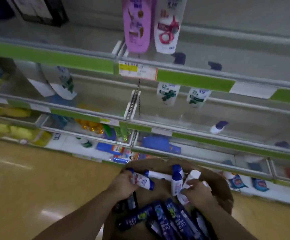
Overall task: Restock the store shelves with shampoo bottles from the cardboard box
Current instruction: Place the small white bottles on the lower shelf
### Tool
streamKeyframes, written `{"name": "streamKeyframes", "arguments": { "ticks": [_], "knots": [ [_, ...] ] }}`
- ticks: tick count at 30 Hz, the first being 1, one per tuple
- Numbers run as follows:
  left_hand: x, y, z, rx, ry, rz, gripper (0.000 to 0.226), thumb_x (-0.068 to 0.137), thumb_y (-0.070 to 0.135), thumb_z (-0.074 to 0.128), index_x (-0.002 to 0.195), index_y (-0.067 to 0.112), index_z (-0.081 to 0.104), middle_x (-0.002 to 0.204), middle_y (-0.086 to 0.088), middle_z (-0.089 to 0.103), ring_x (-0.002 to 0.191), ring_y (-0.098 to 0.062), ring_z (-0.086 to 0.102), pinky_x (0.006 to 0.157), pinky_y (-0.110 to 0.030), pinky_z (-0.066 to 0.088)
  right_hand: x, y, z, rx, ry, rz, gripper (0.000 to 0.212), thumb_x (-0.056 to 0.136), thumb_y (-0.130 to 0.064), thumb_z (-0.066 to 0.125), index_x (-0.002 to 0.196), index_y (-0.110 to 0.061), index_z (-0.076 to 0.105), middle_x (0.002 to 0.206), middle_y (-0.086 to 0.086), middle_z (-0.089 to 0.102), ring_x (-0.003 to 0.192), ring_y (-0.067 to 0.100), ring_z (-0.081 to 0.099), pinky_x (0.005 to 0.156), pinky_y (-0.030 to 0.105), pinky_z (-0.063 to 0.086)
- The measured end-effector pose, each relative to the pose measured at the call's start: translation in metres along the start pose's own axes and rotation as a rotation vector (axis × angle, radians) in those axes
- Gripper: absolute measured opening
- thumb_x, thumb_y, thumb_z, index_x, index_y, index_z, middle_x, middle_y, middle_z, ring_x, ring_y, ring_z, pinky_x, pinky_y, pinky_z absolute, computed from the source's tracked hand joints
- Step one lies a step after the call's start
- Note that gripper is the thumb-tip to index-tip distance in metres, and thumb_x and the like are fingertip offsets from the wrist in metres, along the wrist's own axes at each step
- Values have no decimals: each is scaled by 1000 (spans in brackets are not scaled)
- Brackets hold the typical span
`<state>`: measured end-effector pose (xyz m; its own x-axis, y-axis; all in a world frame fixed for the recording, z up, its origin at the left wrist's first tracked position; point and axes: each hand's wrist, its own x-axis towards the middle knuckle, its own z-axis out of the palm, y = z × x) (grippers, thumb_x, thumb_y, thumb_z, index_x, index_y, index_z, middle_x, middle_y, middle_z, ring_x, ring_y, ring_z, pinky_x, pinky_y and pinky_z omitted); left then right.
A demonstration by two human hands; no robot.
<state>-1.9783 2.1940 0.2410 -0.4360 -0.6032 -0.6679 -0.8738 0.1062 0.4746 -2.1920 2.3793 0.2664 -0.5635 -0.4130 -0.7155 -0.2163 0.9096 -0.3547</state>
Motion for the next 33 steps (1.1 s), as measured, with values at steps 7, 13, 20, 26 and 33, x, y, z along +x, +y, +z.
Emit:
{"name": "streamKeyframes", "arguments": {
  "ticks": [7, 13, 20, 26, 33],
  "knots": [
    [51, -14, 45, 44, 53, -183, 74, 90, 46, 63, 147, 12, 30, 140, -15, 53, 121, -35, 57, 95, -40, 52, 65, 32, 46, -15, 9, 64, 38, 94, -32, 62, 124, -9, 57, 119, 12, 67, 109, 31, 63, 84, 32, 49],
    [77, -22, 78, -121, 79, -314, 100, 85, 55, 64, 155, 20, 2, 147, -17, 45, 128, -39, 51, 104, -49, 46, 97, 22, 92, -81, 5, -90, 37, 92, -32, 61, 127, -19, 58, 121, 8, 68, 108, 28, 64, 83, 30, 49],
    [84, -34, 109, -99, 291, -206, 88, 87, 52, 64, 150, 27, 8, 145, -9, 48, 124, -33, 56, 91, -43, 49, 127, -8, 158, -151, -137, -241, 59, 89, -28, 62, 145, -21, 45, 138, 6, 56, 124, 26, 56, 104, 38, 47],
    [97, -48, 115, -39, 325, -174, 81, 85, 49, 69, 144, 24, 19, 137, -5, 57, 122, -29, 59, 88, -40, 51, 156, -22, 204, -103, -43, -74, 70, 92, -46, 60, 148, -12, 35, 151, 12, 43, 138, 27, 42, 108, 32, 38],
    [124, -50, 112, -134, 263, -224, 79, 84, 45, 73, 147, 23, 30, 141, -5, 57, 130, -28, 55, 102, -43, 49, 162, -15, 216, -50, -90, 25, 74, 80, -49, 72, 140, -14, 46, 146, 15, 48, 127, 28, 54, 99, 36, 46]
  ]
}}
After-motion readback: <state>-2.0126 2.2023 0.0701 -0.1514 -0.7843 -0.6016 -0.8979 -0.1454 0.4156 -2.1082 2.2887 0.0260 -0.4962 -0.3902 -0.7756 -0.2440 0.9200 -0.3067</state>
